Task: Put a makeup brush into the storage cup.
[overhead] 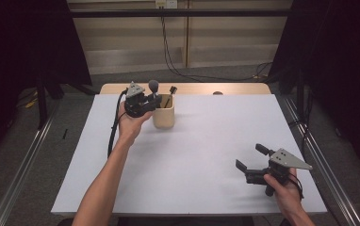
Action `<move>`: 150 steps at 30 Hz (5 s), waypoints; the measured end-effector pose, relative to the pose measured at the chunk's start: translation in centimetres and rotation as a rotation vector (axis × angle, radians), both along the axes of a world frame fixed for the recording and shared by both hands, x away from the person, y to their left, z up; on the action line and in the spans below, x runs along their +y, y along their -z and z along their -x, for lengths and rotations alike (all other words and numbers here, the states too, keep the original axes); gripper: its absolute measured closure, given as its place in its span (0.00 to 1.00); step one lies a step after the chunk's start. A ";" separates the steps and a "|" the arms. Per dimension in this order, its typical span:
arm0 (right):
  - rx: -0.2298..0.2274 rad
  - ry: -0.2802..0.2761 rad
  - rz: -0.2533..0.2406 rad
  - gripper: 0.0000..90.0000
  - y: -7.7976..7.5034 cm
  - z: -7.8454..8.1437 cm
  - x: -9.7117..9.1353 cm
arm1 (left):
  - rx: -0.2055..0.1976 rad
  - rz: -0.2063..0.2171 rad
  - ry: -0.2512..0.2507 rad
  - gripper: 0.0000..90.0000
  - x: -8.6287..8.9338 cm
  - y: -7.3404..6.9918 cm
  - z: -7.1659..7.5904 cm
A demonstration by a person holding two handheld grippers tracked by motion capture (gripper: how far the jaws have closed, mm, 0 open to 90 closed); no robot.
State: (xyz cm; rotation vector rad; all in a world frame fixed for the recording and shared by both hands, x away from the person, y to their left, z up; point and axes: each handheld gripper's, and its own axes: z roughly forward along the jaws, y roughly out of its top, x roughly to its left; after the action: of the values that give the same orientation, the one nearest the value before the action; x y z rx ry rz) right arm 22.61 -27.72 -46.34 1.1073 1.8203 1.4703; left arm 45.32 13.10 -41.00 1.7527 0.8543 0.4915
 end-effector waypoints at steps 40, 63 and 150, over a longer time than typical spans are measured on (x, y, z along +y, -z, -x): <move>0.008 0.009 -0.017 0.00 0.3 -0.6 -0.2 | -0.039 0.071 -0.052 0.02 1.3 -0.5 1.3; 0.004 0.019 -0.007 0.00 0.0 -0.3 -0.2 | -0.068 0.045 -0.028 0.02 2.1 -2.8 4.6; 0.006 0.033 0.000 0.00 0.0 0.4 -0.4 | -0.035 0.027 -0.073 0.03 13.1 2.6 19.4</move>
State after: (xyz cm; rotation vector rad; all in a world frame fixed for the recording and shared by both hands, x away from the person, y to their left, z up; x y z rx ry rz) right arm 22.20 -28.07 -46.31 1.1376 1.7979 1.4497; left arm 25.97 26.19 -43.57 1.6886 0.8992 0.5550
